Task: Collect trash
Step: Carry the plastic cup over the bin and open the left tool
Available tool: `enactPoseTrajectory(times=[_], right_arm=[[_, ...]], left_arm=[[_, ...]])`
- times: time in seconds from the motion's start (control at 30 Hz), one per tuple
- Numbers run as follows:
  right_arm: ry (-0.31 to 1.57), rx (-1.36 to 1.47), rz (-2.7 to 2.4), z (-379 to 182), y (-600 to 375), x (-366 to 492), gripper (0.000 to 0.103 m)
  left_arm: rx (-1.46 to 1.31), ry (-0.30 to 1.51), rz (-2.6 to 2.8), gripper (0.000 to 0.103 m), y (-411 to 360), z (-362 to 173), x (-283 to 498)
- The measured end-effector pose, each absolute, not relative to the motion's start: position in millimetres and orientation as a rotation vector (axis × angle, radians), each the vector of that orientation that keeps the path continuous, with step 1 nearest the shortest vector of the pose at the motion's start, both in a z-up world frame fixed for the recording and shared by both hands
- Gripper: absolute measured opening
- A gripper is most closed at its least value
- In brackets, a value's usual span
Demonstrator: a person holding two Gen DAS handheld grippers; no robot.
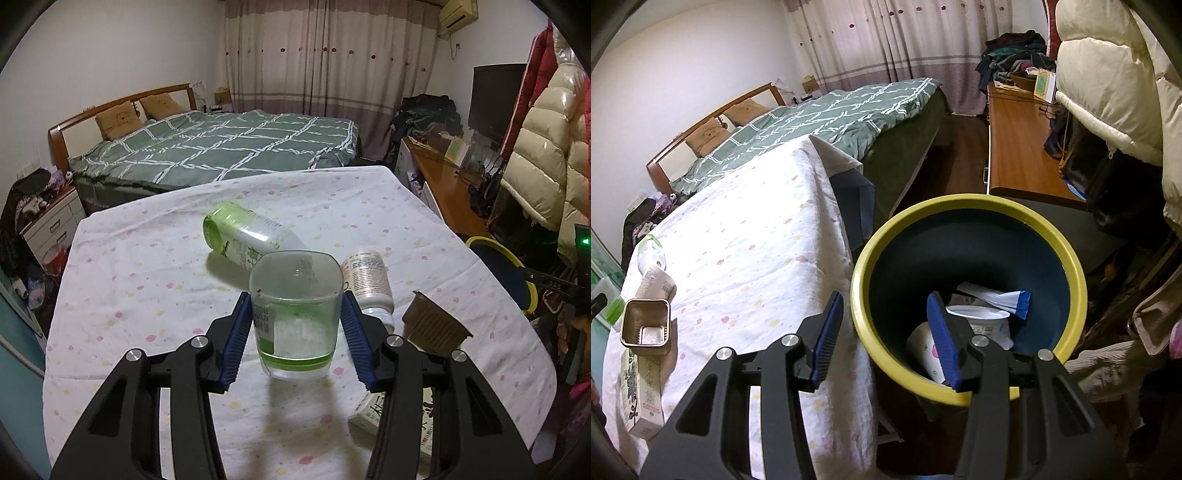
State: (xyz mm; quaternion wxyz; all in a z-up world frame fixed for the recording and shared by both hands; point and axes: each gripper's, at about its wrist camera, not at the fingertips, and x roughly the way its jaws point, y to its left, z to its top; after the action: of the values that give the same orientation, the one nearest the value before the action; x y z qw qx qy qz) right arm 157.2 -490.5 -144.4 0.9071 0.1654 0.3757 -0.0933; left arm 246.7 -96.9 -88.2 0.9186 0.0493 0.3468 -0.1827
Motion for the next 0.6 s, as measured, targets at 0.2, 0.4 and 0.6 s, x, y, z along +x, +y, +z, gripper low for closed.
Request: enactPoseTrajectory(times=[0.2, 0.4, 0.6], right_arm=[[0.755, 0.349, -0.193, -140, -494, 149, 0.045], [0.725, 0.365, -0.202, -135, -505, 133, 0.045], [0.692, 0.392, -0.229, -131, -527, 114, 0.045]], left_arm=[[0.111, 0.686, -0.406, 0.049, -110, -72, 238], [0.123, 0.643, -0.474, 0.049, -138, -42, 229], [0.155, 0.61, -0.574, 0.049, -194, -20, 220]])
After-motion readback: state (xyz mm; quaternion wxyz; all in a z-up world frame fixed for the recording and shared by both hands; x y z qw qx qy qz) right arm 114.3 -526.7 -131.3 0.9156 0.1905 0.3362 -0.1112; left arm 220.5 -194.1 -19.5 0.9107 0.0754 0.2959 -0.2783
